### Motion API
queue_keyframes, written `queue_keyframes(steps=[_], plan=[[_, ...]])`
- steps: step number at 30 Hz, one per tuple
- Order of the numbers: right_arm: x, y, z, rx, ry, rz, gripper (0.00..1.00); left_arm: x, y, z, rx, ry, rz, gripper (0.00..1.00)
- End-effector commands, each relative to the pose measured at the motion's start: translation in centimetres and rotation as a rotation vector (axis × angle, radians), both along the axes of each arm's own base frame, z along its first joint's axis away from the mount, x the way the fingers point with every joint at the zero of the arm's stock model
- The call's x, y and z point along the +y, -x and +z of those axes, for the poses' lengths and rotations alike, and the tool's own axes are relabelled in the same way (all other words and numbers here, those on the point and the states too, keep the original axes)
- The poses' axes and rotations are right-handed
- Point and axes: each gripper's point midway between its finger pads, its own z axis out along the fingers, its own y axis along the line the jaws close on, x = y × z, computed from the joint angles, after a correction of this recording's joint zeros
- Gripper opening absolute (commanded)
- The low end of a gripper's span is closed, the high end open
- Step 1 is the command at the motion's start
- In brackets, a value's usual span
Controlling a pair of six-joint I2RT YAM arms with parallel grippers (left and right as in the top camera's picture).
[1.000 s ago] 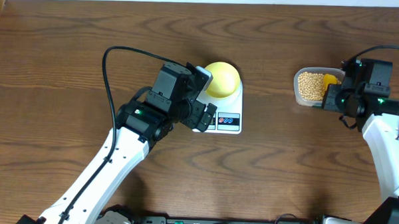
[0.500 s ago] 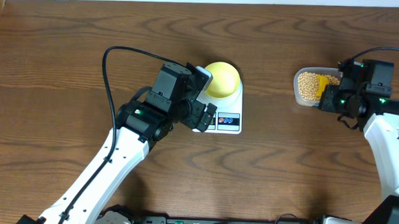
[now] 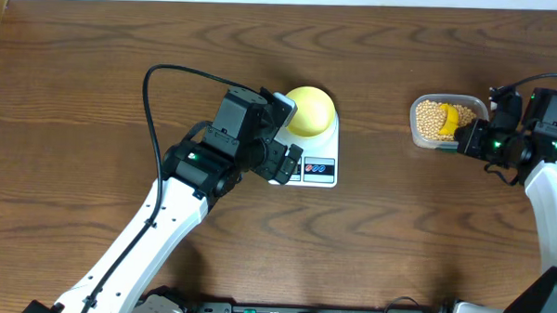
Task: Scoop item into bowl and weigh 50g on scale
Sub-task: 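Lower the scoop with the right gripper into the soybeans, then drag the scoop through the soybeans with the right gripper to fill it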
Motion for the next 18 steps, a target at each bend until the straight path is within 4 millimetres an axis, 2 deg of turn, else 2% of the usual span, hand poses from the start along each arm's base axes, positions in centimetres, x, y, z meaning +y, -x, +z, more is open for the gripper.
queue_keyframes(steps=[1, 5, 9, 18], plan=[[0.8, 0.2, -1.2, 0.024, -0.088, 0.031, 0.01, 0.3, -0.3, 0.2, -0.017, -0.010, 0.005, 0.98], [0.9, 0.2, -1.5, 0.028, -0.130, 0.037, 0.01, 0.3, -0.3, 0.2, -0.017, -0.010, 0.005, 0.98], [1.2, 0.1, -0.9, 0.005, -0.193, 0.051, 0.01, 0.3, -0.3, 0.2, -0.017, -0.010, 0.004, 0.98], [0.0, 0.5, -0.7, 0.006, -0.218, 0.017, 0.01, 0.3, -0.3, 0.2, -0.017, -0.010, 0.004, 0.98]])
